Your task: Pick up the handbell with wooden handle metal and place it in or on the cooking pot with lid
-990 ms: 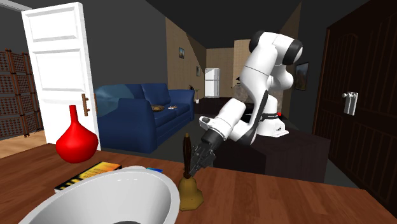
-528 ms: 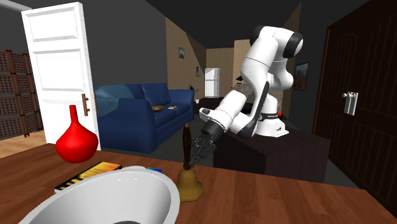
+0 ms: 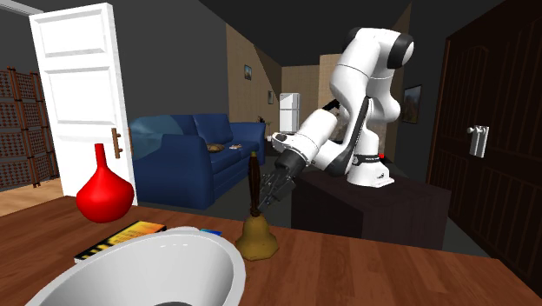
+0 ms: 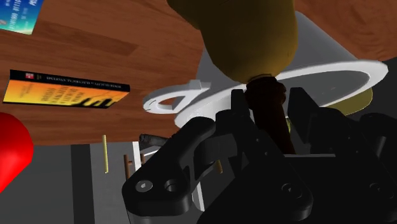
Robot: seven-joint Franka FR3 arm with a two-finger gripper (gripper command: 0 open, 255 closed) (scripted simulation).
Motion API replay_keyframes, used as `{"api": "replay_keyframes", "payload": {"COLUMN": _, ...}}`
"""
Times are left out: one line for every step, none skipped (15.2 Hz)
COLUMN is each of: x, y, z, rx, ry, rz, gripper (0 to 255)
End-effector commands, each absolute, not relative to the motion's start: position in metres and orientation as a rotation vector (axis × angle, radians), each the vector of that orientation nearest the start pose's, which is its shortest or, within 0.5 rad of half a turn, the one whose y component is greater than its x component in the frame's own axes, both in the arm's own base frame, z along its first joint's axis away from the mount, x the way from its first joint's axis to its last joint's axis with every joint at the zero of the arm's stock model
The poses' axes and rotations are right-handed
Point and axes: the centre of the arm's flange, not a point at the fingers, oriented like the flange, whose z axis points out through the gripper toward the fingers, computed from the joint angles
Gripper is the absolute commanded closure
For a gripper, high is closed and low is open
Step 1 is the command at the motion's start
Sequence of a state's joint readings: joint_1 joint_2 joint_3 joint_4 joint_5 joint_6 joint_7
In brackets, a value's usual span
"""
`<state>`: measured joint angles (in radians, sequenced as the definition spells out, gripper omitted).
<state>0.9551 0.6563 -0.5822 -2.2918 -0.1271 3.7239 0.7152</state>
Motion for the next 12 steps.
{"api": "replay_keyframes", "payload": {"x": 0.513, "y": 0.232, "z": 0.217, "rx": -2.669, "ry": -0.072, "rz": -1.215, "gripper": 255}}
{"api": "replay_keyframes", "payload": {"x": 0.513, "y": 0.232, "z": 0.222, "rx": -2.669, "ry": -0.072, "rz": -1.215, "gripper": 255}}
{"api": "replay_keyframes", "payload": {"x": 0.513, "y": 0.232, "z": 0.227, "rx": -2.669, "ry": -0.072, "rz": -1.215, "gripper": 255}}
{"api": "replay_keyframes", "payload": {"x": 0.513, "y": 0.232, "z": 0.232, "rx": -2.669, "ry": -0.072, "rz": -1.215, "gripper": 255}}
{"api": "replay_keyframes", "payload": {"x": 0.513, "y": 0.232, "z": 0.238, "rx": -2.669, "ry": -0.072, "rz": -1.215, "gripper": 255}}
{"api": "replay_keyframes", "payload": {"x": 0.513, "y": 0.232, "z": 0.243, "rx": -2.669, "ry": -0.072, "rz": -1.215, "gripper": 255}}
{"api": "replay_keyframes", "payload": {"x": 0.513, "y": 0.232, "z": 0.248, "rx": -2.669, "ry": -0.072, "rz": -1.215, "gripper": 255}}
{"api": "replay_keyframes", "payload": {"x": 0.513, "y": 0.232, "z": 0.254, "rx": -2.669, "ry": -0.072, "rz": -1.215, "gripper": 255}}
{"api": "replay_keyframes", "payload": {"x": 0.513, "y": 0.232, "z": 0.259, "rx": -2.669, "ry": -0.072, "rz": -1.215, "gripper": 255}}
{"api": "replay_keyframes", "payload": {"x": 0.513, "y": 0.232, "z": 0.264, "rx": -2.669, "ry": -0.072, "rz": -1.215, "gripper": 255}}
{"api": "replay_keyframes", "payload": {"x": 0.513, "y": 0.232, "z": 0.269, "rx": -2.669, "ry": -0.072, "rz": -1.215, "gripper": 255}}
{"api": "replay_keyframes", "payload": {"x": 0.513, "y": 0.232, "z": 0.275, "rx": -2.669, "ry": -0.072, "rz": -1.215, "gripper": 255}}
